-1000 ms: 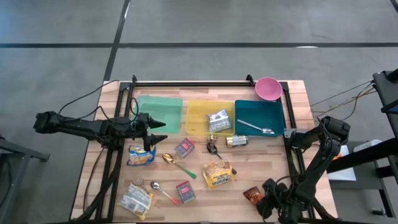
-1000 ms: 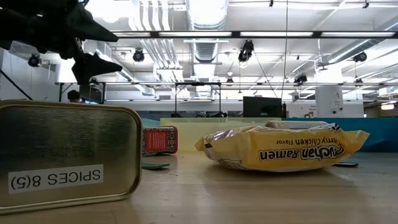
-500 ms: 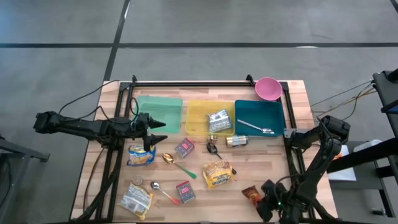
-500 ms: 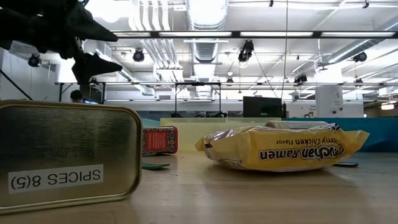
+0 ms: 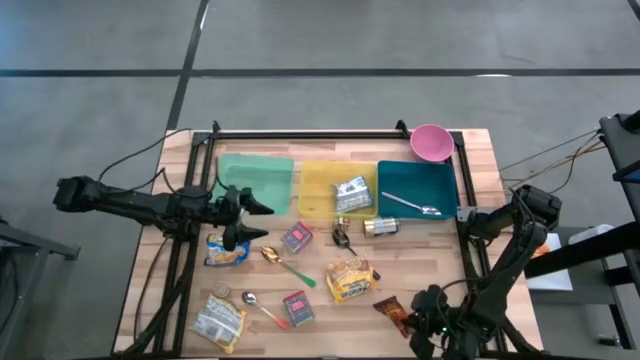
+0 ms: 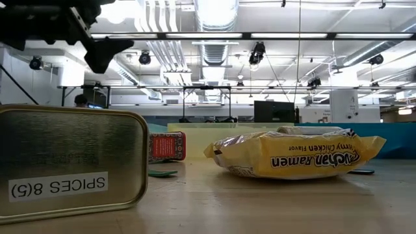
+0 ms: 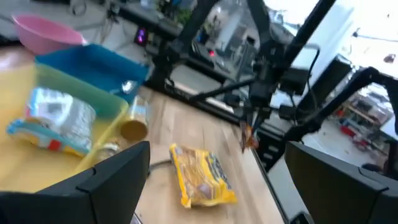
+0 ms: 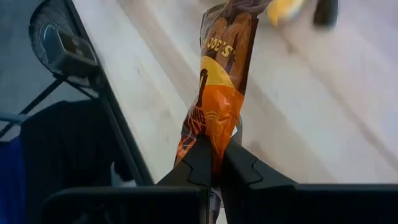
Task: Pick & Place Food Item
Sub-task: Put the orange seasoning pack into the green bin
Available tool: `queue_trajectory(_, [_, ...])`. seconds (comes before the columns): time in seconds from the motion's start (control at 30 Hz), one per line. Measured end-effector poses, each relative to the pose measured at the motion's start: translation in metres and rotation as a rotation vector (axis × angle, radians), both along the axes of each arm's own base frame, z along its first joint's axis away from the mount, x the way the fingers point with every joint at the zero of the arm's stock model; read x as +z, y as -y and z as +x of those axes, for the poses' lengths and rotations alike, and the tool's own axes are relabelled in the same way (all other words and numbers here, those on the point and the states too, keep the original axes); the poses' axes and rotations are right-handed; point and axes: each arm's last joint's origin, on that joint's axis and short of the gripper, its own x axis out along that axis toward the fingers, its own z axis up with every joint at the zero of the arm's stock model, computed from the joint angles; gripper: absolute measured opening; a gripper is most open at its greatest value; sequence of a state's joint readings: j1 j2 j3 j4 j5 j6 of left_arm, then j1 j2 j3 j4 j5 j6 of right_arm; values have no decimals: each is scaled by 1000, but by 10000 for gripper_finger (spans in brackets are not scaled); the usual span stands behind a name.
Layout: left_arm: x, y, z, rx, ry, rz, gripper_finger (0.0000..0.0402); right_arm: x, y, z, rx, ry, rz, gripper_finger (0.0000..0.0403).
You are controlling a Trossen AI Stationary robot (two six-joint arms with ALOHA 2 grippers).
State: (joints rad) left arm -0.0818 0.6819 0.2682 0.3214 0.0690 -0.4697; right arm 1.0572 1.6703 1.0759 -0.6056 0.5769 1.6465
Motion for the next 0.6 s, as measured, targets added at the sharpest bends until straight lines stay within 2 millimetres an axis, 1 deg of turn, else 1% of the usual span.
queue_trajectory(0.13, [-1,3,16,-71,-105,-15,381,10,8,20,55,15,-90,9])
queue_trajectory(0.33, [12,9,45,-181,-193,-28,381,27,23,53,114,69,-225,9])
queue_trajectory(0.5, [23,13,68,-252,-217,-29,381,36,32,72,171,81,-281,9])
queue_trajectory(0.6, [24,15,81,-279,-251,-39,381,41,37,80,196,82,-303,9])
